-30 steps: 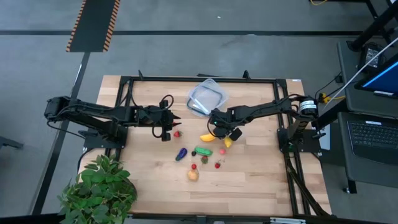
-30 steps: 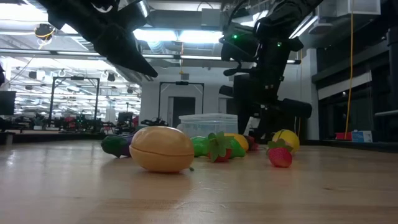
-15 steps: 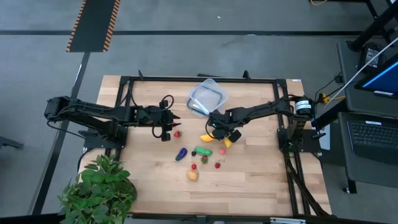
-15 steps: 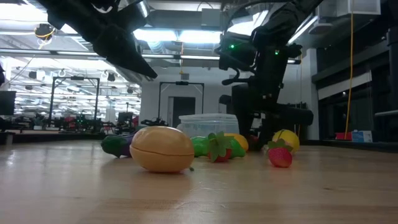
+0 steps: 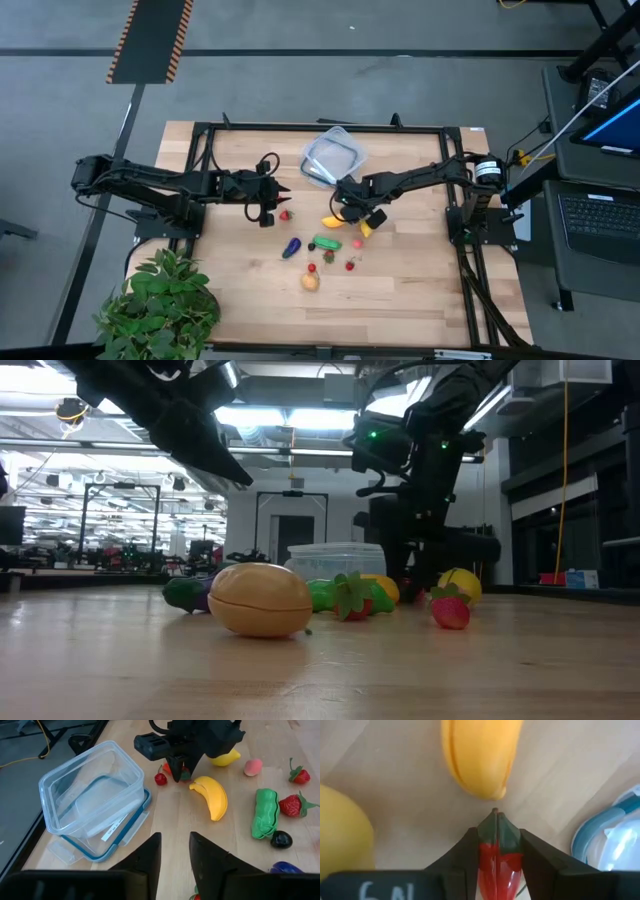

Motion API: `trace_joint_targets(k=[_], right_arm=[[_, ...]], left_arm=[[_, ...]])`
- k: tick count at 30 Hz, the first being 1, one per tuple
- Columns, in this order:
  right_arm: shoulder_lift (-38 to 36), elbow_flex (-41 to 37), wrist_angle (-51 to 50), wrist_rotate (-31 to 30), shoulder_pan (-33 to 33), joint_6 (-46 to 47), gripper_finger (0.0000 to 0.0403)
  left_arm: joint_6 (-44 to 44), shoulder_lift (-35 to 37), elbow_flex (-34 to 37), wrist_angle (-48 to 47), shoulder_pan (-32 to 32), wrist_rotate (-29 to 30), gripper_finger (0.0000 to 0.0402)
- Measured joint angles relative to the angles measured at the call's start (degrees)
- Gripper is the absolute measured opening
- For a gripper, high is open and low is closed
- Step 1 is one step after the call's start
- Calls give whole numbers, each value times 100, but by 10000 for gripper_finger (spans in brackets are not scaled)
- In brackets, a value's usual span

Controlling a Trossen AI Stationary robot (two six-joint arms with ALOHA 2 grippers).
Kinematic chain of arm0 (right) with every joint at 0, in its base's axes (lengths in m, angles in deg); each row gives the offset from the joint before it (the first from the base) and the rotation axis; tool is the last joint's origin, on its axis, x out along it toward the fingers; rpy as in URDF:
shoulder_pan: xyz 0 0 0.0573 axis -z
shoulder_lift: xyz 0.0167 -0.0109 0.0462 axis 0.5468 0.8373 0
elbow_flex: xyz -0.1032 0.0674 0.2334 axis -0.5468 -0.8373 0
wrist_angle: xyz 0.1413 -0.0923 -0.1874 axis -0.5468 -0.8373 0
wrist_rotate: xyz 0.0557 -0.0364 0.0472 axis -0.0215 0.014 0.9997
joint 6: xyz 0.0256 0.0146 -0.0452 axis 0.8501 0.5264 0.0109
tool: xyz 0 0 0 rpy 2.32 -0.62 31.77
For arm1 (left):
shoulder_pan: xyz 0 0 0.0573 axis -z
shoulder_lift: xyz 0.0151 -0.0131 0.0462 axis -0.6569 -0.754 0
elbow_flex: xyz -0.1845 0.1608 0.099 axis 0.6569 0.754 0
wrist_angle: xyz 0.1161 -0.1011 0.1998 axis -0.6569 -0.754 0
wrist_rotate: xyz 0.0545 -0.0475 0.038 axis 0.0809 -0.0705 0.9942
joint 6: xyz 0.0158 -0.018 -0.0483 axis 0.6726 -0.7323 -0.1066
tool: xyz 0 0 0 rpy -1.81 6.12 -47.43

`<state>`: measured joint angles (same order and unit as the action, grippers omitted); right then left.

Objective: Pick and placing Produce into tupperware
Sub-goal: Put the red chili pepper into the transparent container

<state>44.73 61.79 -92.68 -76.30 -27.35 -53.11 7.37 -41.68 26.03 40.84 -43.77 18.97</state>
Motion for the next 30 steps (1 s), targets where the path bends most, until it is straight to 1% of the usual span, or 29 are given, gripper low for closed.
trace_joint_targets(k=[8, 10, 14, 18, 21, 26, 30], right_arm=[[-96, -24, 24, -234, 5, 314, 118], [-280, -33, 21, -256, 24, 495, 118], [-837, -22, 52, -197, 13, 1144, 118], [-1505, -20, 126, 276, 20, 1663, 118], [-1948, -22, 164, 481, 16, 1963, 118], [-2554, -282, 599, 1105, 75, 2522, 118], [-2913, -652, 1060, 1149, 110, 2675, 118]], left_arm=[[0, 0, 0, -1, 0, 0, 83], [-2, 0, 0, -8, 0, -1, 82], [-2, 0, 0, -12, 0, 0, 81], [-2, 0, 0, -32, 0, -2, 87], [-2, 0, 0, -41, 0, -2, 93], [-7, 0, 0, -52, 0, -3, 100], [-7, 0, 0, -64, 0, -4, 103]])
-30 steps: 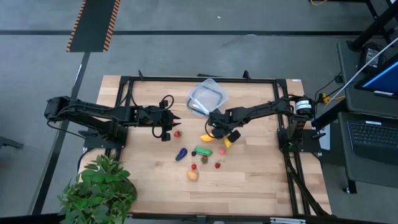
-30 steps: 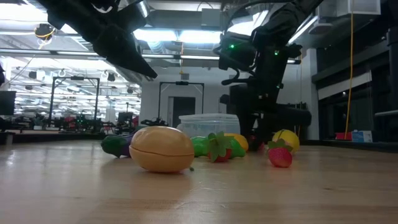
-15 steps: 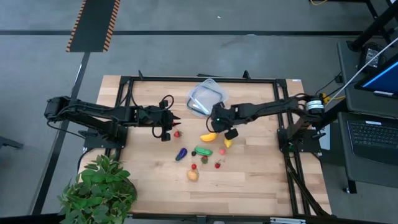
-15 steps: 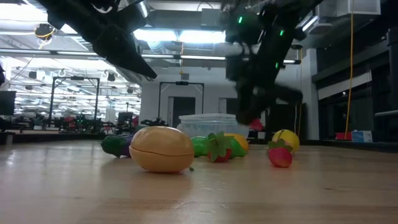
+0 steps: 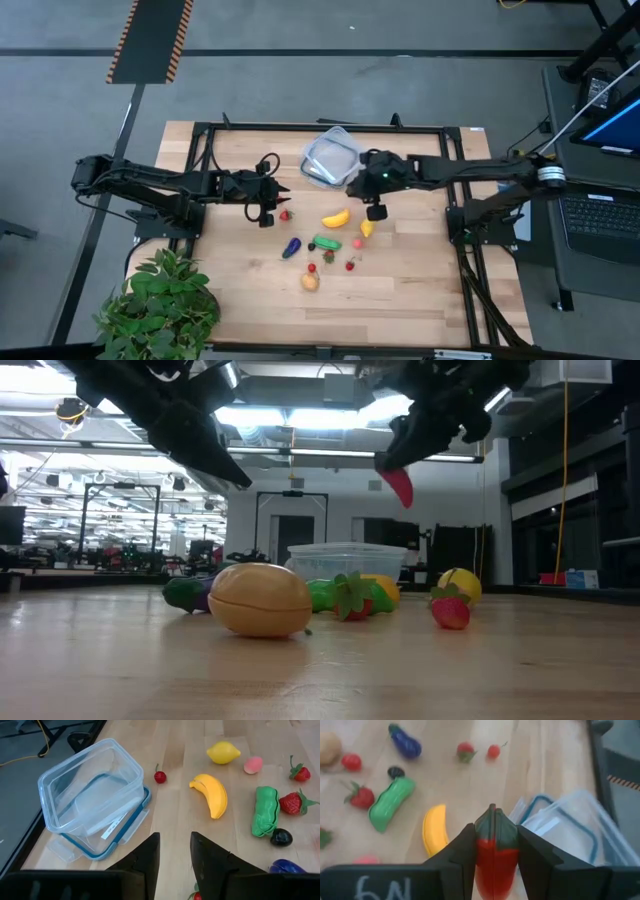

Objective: Pick and placing Produce into tupperware
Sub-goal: Put the red chili pepper into the transparent container

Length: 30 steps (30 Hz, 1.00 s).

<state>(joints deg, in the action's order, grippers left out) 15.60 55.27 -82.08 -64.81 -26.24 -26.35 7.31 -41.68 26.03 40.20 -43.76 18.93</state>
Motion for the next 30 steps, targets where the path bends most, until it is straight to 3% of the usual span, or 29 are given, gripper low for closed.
trace_joint_targets(k=[5, 15, 18, 25, 30], right_arm=[[-345, -575, 583, 18, 90, 300, 118], [-1163, -2136, 2704, 205, 120, 851, 118], [-1490, -2491, 3187, 552, 122, 1032, 118], [-2290, -2792, 3245, 1624, 124, 1063, 118], [-2576, -2980, 3240, 1917, 125, 1202, 118]], left_arm=[[2, 0, 0, -7, 2, 0, 94], [2, 0, 0, -15, -2, -2, 74], [2, 0, 0, -15, -2, -2, 71], [-2, 0, 0, -13, -2, -2, 76], [-4, 0, 0, -13, -2, -2, 86]])
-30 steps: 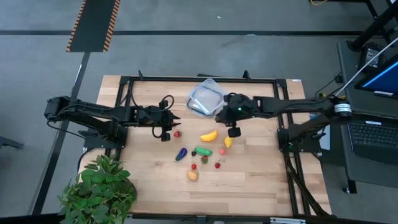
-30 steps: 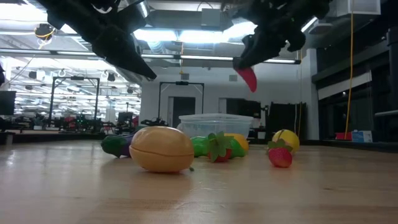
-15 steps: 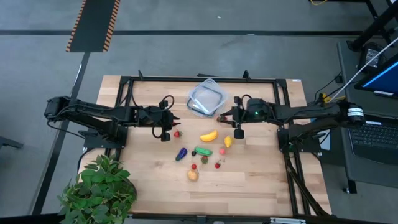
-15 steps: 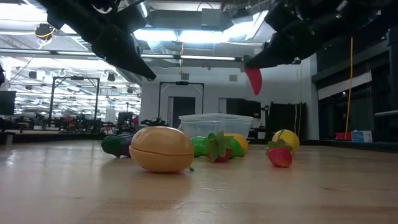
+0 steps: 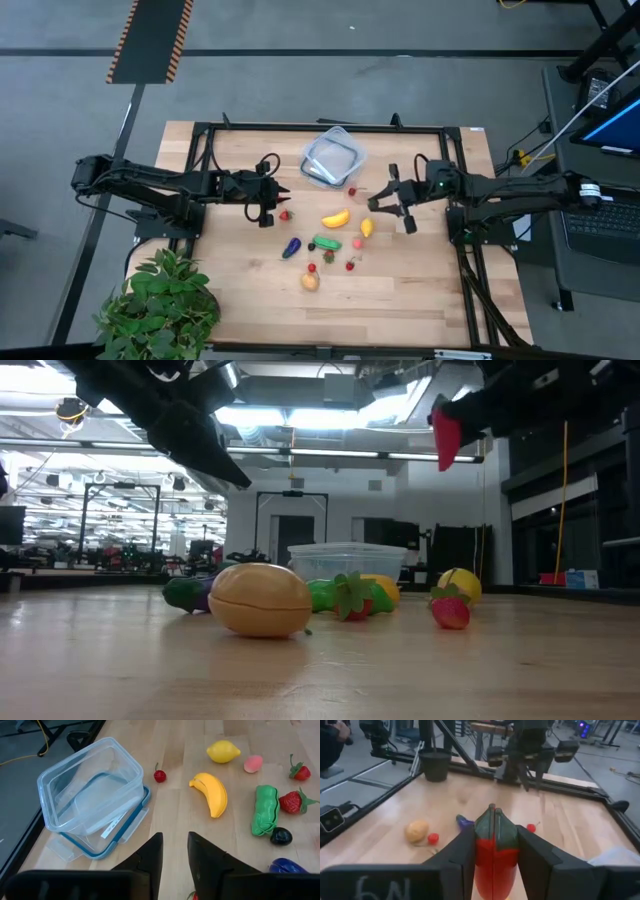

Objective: Pick and placing Produce into tupperware
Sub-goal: Put the red chili pepper into the transparent container

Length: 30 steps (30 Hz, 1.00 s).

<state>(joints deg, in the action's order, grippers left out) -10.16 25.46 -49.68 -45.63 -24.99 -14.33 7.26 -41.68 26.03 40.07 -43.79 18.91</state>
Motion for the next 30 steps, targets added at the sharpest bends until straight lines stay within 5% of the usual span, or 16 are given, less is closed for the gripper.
trace_joint_targets(k=[6, 20, 30], right_arm=[[-17, -306, 489, -243, 21, 52, 118], [-13, -932, 1683, -2327, 112, 496, 118], [108, -931, 2006, -2334, 225, 476, 118]], left_arm=[[0, 0, 0, 2, 0, 0, 96], [1, 0, 0, 3, 0, 0, 89], [2, -2, 0, 83, 0, 0, 72]])
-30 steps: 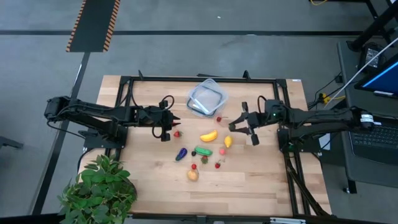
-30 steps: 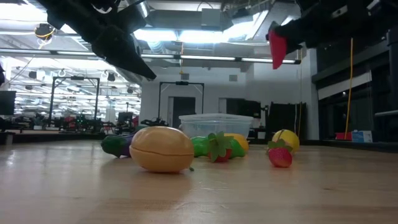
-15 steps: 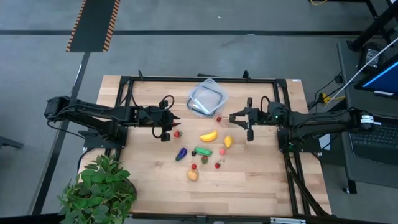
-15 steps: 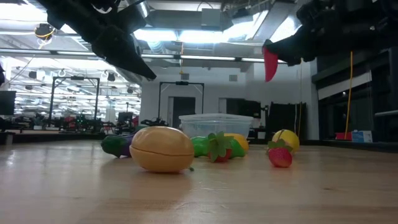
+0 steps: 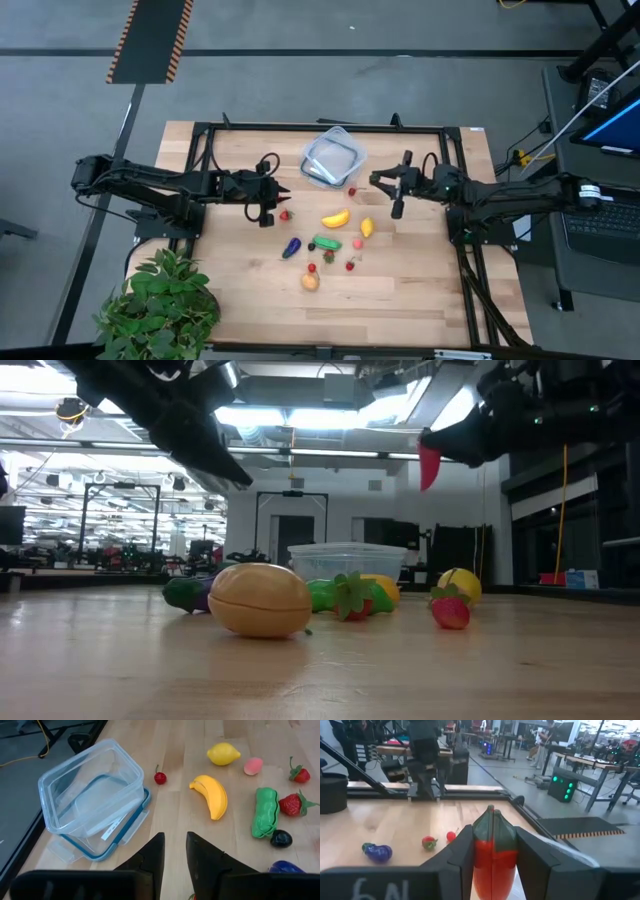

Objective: Pick and placing Produce into tupperware
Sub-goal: Put the red chili pepper into the transparent container

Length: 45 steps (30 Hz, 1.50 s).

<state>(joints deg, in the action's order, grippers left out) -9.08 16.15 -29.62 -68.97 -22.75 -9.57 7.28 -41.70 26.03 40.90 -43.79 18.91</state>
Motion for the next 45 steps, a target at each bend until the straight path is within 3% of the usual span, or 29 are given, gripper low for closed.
trace_joint_targets(k=[6, 14, 24, 31, 40, 45], right_arm=[[633, 300, 202, 873, 615, 197, 118], [1775, 1332, 184, 2277, 1464, 77, 118], [3387, 2801, -3, 3172, 2193, -231, 118], [4020, 4142, -2164, 3772, 2505, -834, 118], [4804, 6042, -5419, 3776, 2537, -1967, 118], [5224, 6744, -6234, 3402, 2535, -2290, 118]], left_arm=[[2, 0, 0, 46, -2, 0, 70], [2, -2, 0, 46, -2, 0, 87], [4, -2, 0, -3, -4, 0, 103], [4, -2, 0, -38, -4, 0, 103], [4, -2, 0, -44, -4, 0, 86], [2, -2, 0, -46, -4, 0, 79]])
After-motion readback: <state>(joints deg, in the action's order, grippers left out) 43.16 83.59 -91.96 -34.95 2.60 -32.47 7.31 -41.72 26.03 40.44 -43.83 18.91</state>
